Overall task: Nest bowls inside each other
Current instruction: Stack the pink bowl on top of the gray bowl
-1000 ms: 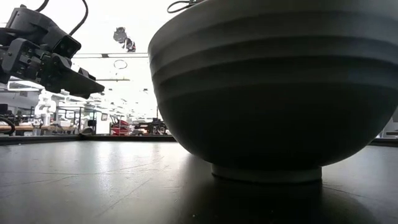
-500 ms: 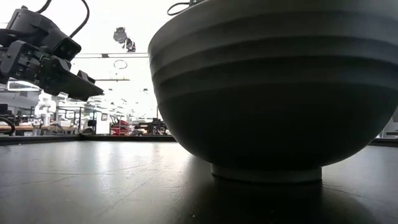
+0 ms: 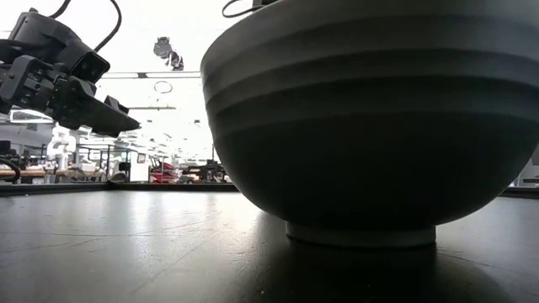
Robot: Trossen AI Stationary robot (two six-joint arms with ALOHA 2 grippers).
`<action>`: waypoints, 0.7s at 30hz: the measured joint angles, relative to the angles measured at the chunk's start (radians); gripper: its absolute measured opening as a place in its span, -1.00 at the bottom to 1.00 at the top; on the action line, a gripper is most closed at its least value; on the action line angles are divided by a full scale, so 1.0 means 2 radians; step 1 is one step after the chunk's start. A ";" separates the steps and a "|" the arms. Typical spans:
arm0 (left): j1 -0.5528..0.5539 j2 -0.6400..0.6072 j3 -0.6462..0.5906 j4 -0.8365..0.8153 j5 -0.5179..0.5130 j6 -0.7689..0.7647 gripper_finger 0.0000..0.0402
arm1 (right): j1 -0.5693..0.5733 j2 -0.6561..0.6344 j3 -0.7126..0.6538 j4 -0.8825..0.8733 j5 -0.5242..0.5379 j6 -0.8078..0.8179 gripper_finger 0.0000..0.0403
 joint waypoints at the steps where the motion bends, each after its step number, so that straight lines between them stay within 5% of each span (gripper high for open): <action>1: 0.000 0.000 0.000 -0.001 0.000 0.000 -0.35 | 0.001 0.000 0.000 0.000 0.002 0.002 -0.99; 21: 0.000 0.000 0.000 -0.010 0.000 -0.004 -0.35 | 0.016 0.001 0.000 -0.016 0.000 0.030 -0.99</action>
